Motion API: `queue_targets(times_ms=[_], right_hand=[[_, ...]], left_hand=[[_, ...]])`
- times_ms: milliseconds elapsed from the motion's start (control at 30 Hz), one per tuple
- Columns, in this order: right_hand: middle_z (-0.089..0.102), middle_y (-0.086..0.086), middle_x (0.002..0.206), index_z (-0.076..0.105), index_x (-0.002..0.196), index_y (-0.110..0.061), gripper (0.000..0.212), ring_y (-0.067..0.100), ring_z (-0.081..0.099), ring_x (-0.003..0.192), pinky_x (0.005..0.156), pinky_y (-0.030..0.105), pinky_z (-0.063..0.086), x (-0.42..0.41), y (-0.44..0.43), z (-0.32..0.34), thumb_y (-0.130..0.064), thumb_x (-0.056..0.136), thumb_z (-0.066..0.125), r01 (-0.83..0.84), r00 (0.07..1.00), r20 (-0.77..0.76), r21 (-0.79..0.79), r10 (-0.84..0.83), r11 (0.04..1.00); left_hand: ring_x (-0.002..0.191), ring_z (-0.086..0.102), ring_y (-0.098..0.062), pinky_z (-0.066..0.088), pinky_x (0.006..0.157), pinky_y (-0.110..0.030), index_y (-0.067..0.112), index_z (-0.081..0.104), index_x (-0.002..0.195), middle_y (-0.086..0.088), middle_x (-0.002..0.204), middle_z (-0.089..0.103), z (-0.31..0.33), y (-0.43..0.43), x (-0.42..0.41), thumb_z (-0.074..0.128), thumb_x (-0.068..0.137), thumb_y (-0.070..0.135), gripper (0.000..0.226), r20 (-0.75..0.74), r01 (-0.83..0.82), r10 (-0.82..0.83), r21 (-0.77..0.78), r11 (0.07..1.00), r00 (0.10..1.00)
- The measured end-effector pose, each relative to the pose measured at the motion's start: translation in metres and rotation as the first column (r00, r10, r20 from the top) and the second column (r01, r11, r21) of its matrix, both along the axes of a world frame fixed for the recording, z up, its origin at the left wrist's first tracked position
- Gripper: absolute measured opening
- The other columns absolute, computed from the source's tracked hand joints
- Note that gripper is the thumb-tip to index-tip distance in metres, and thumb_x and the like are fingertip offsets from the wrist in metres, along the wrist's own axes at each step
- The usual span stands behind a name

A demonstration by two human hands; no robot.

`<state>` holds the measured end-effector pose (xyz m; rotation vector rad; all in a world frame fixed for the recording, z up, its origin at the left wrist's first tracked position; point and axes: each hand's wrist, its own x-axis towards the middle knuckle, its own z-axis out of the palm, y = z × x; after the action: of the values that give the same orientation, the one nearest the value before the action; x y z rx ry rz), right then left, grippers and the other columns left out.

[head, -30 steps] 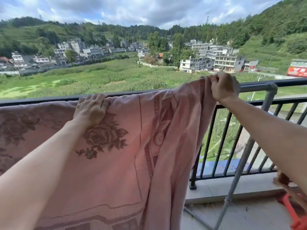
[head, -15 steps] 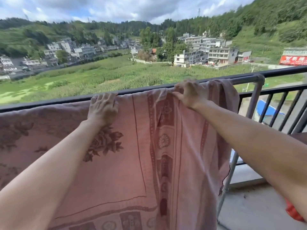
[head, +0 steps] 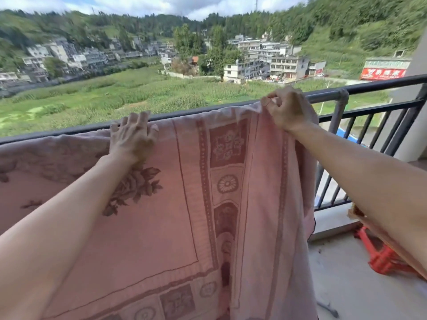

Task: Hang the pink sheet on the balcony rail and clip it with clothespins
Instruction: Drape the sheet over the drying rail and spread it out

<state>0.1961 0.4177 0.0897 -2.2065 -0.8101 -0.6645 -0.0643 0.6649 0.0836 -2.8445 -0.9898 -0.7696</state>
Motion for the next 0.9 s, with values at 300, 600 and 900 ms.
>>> queue_targets(times_ms=[300,600,900], right_hand=[[0.064,0.006,0.074,0.061,0.076,-0.008,0.031,0.023,0.063,0.060,0.049,0.028,0.048,0.046,-0.042,-0.011,-0.035,0.080,0.076,0.219,0.722,-0.689,0.319,0.066,0.922],[0.059,0.004,0.069,0.064,0.070,-0.016,0.032,0.023,0.057,0.068,0.068,0.029,0.043,0.155,-0.104,0.066,-0.042,0.088,0.062,0.280,0.935,-0.256,0.105,-0.246,0.954],[0.052,0.003,0.074,0.058,0.076,-0.013,0.025,0.022,0.055,0.077,0.059,0.029,0.044,0.210,-0.123,0.036,-0.028,0.096,0.056,-0.063,0.844,-0.520,0.148,0.132,0.987]], left_hand=[[0.131,0.039,-0.032,0.014,0.117,-0.050,0.018,0.038,0.142,-0.013,0.141,0.045,0.013,-0.092,0.105,0.033,0.101,0.038,0.046,0.022,0.310,-0.314,0.110,0.944,0.949],[0.105,0.056,-0.029,0.036,0.092,-0.046,0.018,0.050,0.123,-0.011,0.119,0.061,0.000,-0.109,0.183,0.015,0.101,0.053,0.055,-0.061,0.175,-0.169,0.109,0.979,0.984],[0.122,0.048,-0.035,0.032,0.101,-0.051,0.019,0.044,0.137,-0.014,0.137,0.052,-0.004,-0.124,0.191,0.029,0.098,0.057,0.056,-0.023,0.038,-0.036,0.107,0.993,0.999]])
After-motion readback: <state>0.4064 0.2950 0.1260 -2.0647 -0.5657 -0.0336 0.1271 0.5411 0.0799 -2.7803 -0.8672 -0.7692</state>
